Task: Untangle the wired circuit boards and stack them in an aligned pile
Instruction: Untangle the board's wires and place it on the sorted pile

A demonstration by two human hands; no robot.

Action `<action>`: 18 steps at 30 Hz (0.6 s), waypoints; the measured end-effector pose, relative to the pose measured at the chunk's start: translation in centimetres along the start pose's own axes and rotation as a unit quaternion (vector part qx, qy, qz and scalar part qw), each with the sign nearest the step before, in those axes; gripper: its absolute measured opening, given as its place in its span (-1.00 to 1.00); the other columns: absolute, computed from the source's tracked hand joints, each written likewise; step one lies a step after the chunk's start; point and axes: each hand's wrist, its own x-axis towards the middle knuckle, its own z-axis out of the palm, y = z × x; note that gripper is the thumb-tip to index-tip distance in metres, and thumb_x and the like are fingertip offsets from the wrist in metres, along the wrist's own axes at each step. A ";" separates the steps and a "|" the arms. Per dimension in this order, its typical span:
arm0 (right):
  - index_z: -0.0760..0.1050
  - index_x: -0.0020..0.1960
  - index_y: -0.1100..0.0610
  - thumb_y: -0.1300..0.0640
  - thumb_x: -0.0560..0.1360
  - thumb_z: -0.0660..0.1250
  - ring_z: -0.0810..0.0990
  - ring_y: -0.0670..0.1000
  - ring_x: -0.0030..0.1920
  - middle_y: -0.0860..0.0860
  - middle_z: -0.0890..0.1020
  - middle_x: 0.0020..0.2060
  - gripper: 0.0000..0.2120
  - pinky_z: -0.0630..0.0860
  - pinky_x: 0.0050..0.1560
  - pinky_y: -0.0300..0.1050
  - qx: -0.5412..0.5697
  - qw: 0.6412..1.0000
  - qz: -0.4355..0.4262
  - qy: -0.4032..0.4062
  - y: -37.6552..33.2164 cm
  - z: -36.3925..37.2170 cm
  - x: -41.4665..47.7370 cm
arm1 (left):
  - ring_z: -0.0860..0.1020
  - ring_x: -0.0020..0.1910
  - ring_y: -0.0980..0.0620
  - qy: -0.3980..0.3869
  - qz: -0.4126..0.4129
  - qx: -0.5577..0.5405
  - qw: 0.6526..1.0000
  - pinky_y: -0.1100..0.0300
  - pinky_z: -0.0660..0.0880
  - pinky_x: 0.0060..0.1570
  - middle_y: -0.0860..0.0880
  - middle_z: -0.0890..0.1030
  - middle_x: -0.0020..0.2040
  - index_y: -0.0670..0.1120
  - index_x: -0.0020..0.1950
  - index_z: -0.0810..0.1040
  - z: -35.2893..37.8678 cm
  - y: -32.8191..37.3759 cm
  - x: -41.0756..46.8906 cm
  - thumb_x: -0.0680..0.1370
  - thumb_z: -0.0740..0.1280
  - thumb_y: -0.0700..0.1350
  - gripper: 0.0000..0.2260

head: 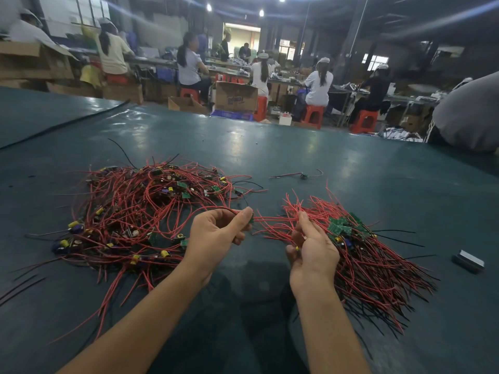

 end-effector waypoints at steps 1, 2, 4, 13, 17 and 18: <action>0.63 -0.26 0.08 0.15 0.46 0.50 0.51 -0.21 -0.48 -0.14 0.58 -0.51 -0.86 0.33 -0.57 -0.32 -0.005 1.000 -0.009 0.006 0.1 0.0 0.0 | 0.57 -0.41 0.10 -0.001 -0.001 0.001 1.000 0.30 0.52 -0.37 -0.06 0.67 -0.37 -0.15 -0.27 0.62 0.1 0.0 0.0 0.33 0.47 0.08 -0.72; 0.63 -0.28 0.08 0.14 0.46 0.50 0.51 -0.21 -0.47 -0.14 0.59 -0.50 -0.85 0.33 -0.57 -0.31 -0.010 1.000 -0.020 0.009 0.3 0.1 -0.1 | 0.57 -0.41 0.10 0.001 -0.001 0.001 1.000 0.30 0.52 -0.37 -0.06 0.66 -0.37 -0.15 -0.27 0.62 0.1 0.0 -0.1 0.33 0.47 0.08 -0.72; 0.63 -0.29 0.07 0.13 0.47 0.50 0.52 -0.20 -0.47 -0.13 0.61 -0.50 -0.83 0.33 -0.58 -0.29 -0.016 0.999 -0.043 0.009 0.5 0.2 -0.4 | 0.57 -0.41 0.11 0.007 0.000 -0.001 1.000 0.30 0.53 -0.36 -0.05 0.66 -0.38 -0.15 -0.27 0.62 0.0 0.0 0.0 0.33 0.47 0.08 -0.72; 0.65 -0.15 0.10 0.26 0.52 0.41 0.28 -0.13 -0.60 0.02 0.73 -0.27 -0.88 0.26 -0.57 -0.30 0.046 0.998 -0.037 -0.010 0.0 -0.2 -0.4 | 0.57 -0.42 0.15 0.004 0.025 0.032 0.999 0.30 0.54 -0.35 -0.02 0.68 -0.36 -0.15 -0.21 0.64 -0.3 0.3 0.0 0.34 0.45 0.09 -0.71; 0.60 -0.16 0.13 0.26 0.54 0.35 0.22 -0.11 -0.63 0.04 0.71 -0.34 -0.88 0.19 -0.58 -0.31 0.087 0.996 -0.001 -0.012 -0.5 -0.3 -0.6 | 0.57 -0.42 0.14 -0.006 0.033 0.038 0.999 0.31 0.54 -0.34 -0.02 0.68 -0.36 -0.11 -0.22 0.65 -0.4 0.4 0.0 0.35 0.44 0.09 -0.74; 0.59 -0.17 0.14 0.26 0.54 0.35 0.21 -0.11 -0.64 0.04 0.70 -0.35 -0.88 0.18 -0.58 -0.32 0.092 0.996 0.002 -0.012 -0.6 -0.3 -0.6 | 0.57 -0.43 0.14 -0.006 0.035 0.036 0.999 0.31 0.54 -0.34 -0.02 0.68 -0.36 -0.10 -0.23 0.65 -0.4 0.5 0.0 0.35 0.44 0.09 -0.75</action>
